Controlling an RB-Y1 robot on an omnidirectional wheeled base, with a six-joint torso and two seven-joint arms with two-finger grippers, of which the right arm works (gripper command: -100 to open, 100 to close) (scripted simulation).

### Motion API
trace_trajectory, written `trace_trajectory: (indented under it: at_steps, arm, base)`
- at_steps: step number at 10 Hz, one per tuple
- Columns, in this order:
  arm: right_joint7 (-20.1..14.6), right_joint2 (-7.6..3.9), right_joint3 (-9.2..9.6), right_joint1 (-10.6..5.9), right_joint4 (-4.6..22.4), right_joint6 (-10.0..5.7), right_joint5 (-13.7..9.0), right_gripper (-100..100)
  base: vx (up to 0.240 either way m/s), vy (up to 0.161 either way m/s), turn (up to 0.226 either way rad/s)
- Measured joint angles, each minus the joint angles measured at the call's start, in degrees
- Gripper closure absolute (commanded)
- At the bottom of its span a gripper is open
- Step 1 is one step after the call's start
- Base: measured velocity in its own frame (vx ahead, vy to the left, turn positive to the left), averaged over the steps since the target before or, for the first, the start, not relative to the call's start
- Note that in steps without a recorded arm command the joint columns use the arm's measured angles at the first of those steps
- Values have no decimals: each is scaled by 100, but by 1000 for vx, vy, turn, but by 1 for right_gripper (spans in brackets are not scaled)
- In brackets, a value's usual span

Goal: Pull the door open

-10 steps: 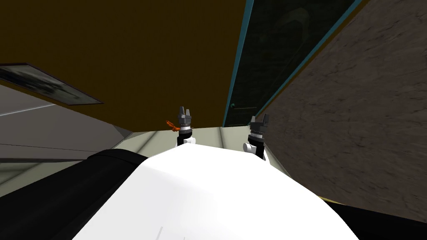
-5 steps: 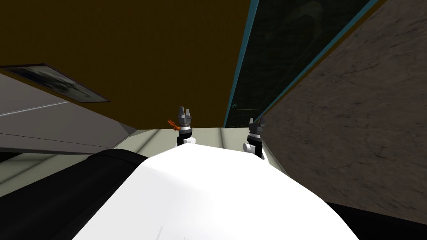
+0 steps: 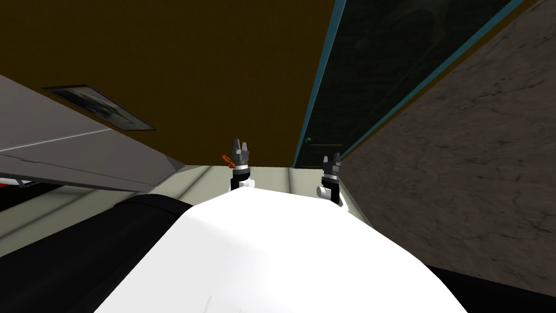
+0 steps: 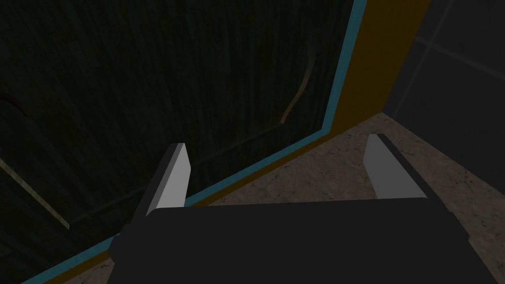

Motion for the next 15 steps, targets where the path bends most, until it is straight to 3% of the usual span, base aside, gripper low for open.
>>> trace_trajectory:
  at_steps: [12, 15]
  arm:
    - [-3, -379, -178, -575, 1629, -44, -107, -100]
    - [-13, -493, -223, -797, 2221, -142, -133, -100]
  base:
    - [39, -37, 101]
    - [41, -54, 138]
